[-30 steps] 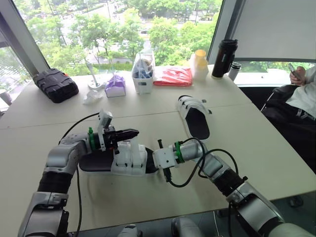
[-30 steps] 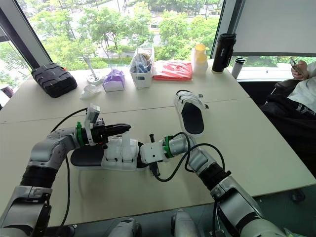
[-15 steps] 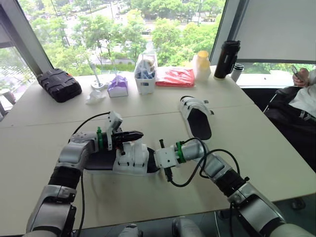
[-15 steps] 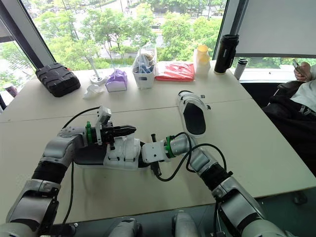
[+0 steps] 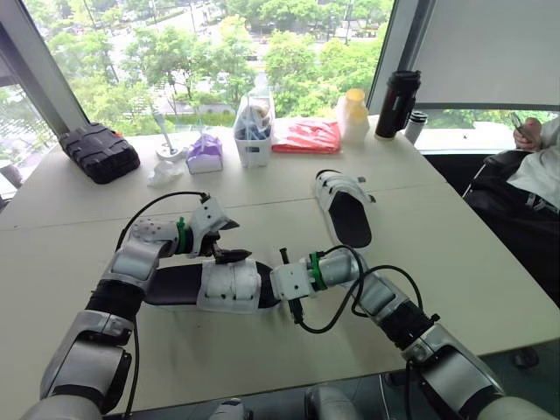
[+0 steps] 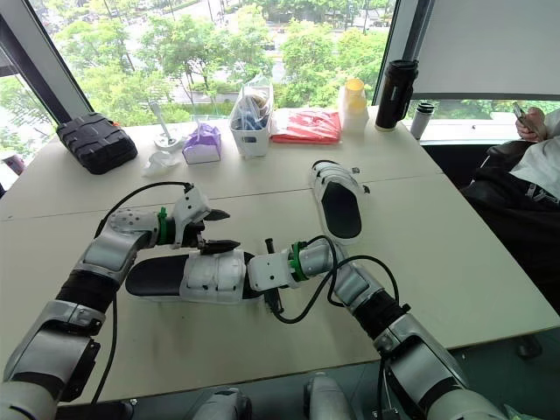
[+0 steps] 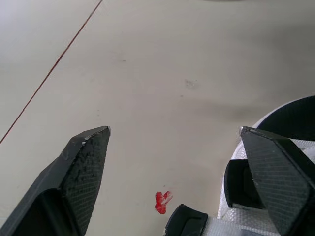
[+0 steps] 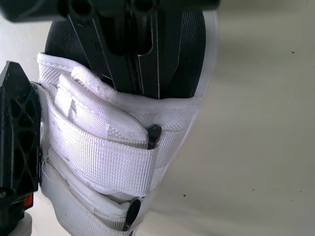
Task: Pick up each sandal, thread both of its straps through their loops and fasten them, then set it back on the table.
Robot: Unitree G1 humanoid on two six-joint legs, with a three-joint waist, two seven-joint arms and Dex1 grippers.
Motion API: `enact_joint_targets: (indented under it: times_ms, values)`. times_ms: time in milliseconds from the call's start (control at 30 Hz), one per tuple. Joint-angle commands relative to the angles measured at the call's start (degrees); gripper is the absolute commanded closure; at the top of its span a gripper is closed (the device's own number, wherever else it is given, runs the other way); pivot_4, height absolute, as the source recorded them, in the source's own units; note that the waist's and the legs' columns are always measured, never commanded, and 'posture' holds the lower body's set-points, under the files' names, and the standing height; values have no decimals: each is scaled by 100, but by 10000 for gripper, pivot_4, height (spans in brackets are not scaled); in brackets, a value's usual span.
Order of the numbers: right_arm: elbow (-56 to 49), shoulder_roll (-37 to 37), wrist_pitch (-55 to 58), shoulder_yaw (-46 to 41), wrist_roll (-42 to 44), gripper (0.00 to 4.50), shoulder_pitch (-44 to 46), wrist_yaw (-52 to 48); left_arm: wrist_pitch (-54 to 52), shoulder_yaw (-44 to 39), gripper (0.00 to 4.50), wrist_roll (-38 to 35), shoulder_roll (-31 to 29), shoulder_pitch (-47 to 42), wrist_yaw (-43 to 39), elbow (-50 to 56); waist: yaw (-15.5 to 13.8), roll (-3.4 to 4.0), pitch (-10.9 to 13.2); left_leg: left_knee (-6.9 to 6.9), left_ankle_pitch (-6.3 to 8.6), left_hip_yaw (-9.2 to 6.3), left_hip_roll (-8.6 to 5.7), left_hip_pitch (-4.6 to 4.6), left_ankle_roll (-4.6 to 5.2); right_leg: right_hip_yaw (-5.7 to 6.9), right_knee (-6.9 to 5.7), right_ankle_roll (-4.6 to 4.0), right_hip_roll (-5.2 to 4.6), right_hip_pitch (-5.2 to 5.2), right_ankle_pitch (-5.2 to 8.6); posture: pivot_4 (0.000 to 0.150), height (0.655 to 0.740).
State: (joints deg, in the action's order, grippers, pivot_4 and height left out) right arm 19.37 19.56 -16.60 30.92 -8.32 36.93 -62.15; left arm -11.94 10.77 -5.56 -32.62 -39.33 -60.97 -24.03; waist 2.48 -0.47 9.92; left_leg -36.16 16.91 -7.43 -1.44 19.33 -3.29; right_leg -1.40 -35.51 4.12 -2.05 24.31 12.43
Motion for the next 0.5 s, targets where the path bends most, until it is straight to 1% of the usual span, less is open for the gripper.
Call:
enact_joint_targets:
  times_ms: [33, 100, 233, 433, 500]
  values:
    - [236, 57, 125, 171, -255, 45000, -100, -69, -140, 10, 527, 261, 31, -35, 362, -90, 1, 0, 0, -1, 0, 0, 0, 0, 0, 0, -2, 0, 0, 0, 0, 1500, 7400]
    - [249, 55, 114, 175, -254, 45000, -92, -72, -158, -109, 527, 266, 1, -61, 511, -123, 3, 0, 0, -1, 0, 0, 1, 0, 0, 0, -1, 1, 1, 0, 0, 1500, 7400]
    - [284, 45, 83, 174, -254, 45000, -54, -74, 201, -463, 527, 244, -323, 3, 755, -225, 18, -2, 4, 0, 0, 0, 2, 1, 0, 0, -2, 1, 4, 4, 0, 1500, 7400]
    - [67, 92, 200, 37, -132, 45000, -7, -133, 895, -1076, 527, -145, -737, 394, 606, 183, 1, 0, 6, 3, 0, -1, 6, 8, 0, 0, -2, -5, 4, 15, -3, 1500, 7400]
    - [-225, 190, 374, -147, 6, 45000, 21, -180, 1562, -1476, 527, -415, -873, 743, 442, 422, -1, 2, 9, 1, 0, -1, 6, 10, 0, 0, -2, -4, 4, 15, -3, 1500, 7400]
